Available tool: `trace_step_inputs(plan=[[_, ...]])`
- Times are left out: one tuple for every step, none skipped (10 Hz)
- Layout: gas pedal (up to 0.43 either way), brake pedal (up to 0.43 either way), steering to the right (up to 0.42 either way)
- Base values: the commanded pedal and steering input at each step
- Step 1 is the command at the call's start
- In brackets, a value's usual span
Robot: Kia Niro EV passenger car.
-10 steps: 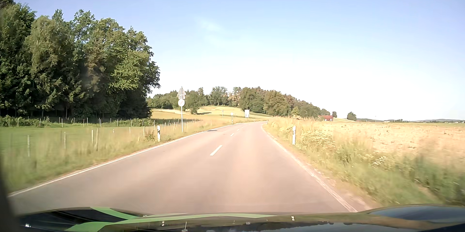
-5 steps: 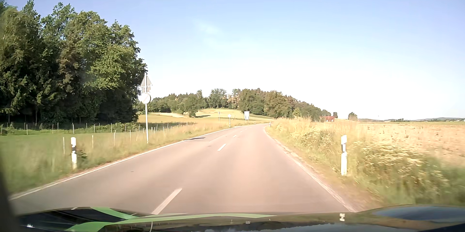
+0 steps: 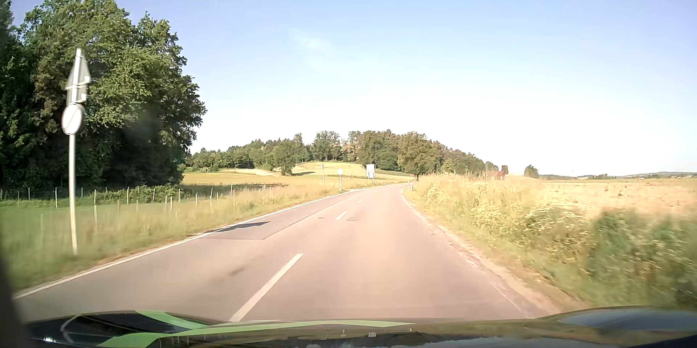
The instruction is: Follow the waypoints while adhering to traffic rules and regulations
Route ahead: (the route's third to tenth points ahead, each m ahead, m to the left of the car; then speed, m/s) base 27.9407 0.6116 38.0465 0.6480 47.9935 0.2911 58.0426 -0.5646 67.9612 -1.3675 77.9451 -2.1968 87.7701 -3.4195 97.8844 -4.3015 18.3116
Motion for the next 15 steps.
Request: trace_step_inputs(plan=[[0.177, 0.000, 0.001], [0.177, 0.000, 0.002], [0.177, 0.000, 0.002], [0.177, 0.000, 0.002], [0.177, 0.000, 0.002], [0.177, 0.000, 0.002], [0.177, 0.000, 0.003], [0.197, 0.000, 0.004], [0.220, 0.000, 0.006], [0.240, 0.000, 0.006], [0.240, 0.000, 0.006], [0.260, 0.000, 0.006], [0.287, 0.000, 0.006], [0.311, 0.000, 0.006], [0.331, 0.000, 0.007]])
